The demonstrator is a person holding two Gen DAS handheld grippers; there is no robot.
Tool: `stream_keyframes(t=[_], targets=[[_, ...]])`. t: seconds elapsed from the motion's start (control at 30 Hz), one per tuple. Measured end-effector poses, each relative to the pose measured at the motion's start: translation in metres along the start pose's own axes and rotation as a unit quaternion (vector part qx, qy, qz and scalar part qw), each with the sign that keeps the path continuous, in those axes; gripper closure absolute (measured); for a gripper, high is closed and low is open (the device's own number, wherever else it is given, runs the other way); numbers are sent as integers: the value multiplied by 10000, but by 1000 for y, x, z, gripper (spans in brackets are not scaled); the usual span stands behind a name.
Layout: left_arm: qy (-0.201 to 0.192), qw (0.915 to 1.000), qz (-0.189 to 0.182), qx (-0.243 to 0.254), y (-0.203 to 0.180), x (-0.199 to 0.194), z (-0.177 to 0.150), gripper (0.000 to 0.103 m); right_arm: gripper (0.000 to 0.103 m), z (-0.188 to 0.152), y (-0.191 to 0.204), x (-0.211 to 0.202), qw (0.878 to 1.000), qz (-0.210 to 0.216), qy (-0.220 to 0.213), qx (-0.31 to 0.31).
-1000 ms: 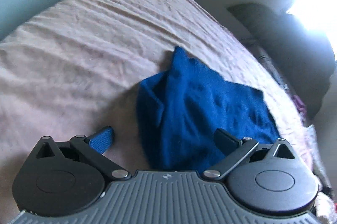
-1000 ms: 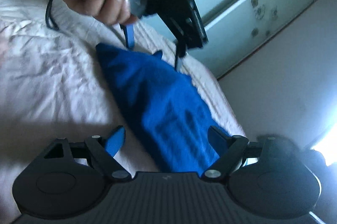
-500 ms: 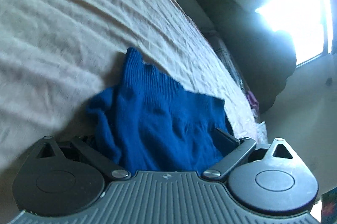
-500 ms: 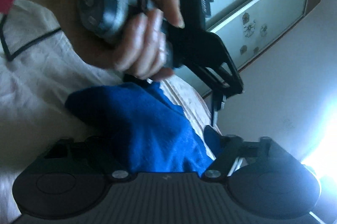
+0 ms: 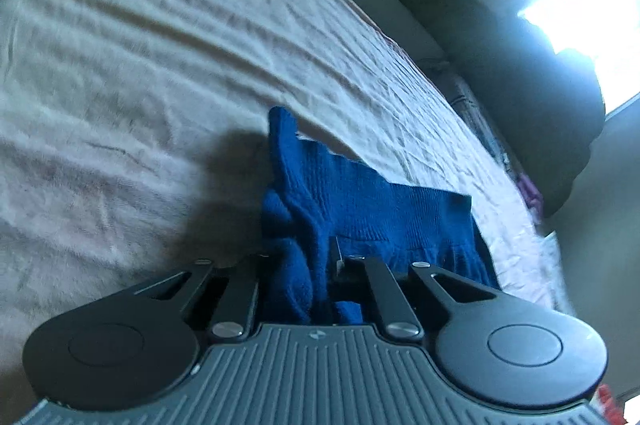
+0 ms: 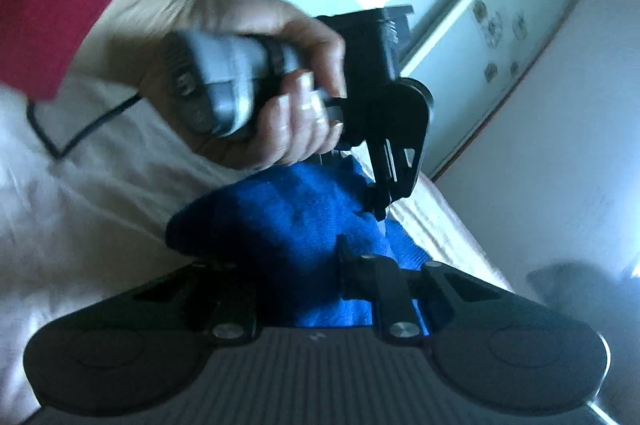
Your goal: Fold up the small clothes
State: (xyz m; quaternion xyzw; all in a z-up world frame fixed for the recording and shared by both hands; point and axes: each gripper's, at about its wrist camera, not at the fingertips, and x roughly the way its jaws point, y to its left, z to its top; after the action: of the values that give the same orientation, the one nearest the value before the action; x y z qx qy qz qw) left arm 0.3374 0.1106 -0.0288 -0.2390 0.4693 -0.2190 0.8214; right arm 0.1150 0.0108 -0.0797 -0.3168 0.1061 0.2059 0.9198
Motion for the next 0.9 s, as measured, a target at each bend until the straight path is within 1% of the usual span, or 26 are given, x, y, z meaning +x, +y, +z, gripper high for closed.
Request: stream_keyframes(t=[0.13,0.27,0.4,0.57,0.7,0.9], targets=[[-203,9993,226,206,-24,-9,-1,93,88,0,-28,-14,9971,167,-155,731],[-406,9975,442,362,-51,-18,-3,93,88,-3,-58,-23,9898,318,-243,1368],[-593,9937,694,655,-84,-19,-8,93,88,-11,-87,-34,9757,502,-294,2114],[-759,9894,834,915,-120,-22,-15,93,88,-26,-118,-42,9550,590,-311,2892],[-846,9853,956,1135,-150,-18,-20,93,88,-41,-141,-54,9380,480,-331,3418],[-781,9792,1065,1542,-201,11,-27,93,88,-69,-165,-72,9152,270,-299,4010]])
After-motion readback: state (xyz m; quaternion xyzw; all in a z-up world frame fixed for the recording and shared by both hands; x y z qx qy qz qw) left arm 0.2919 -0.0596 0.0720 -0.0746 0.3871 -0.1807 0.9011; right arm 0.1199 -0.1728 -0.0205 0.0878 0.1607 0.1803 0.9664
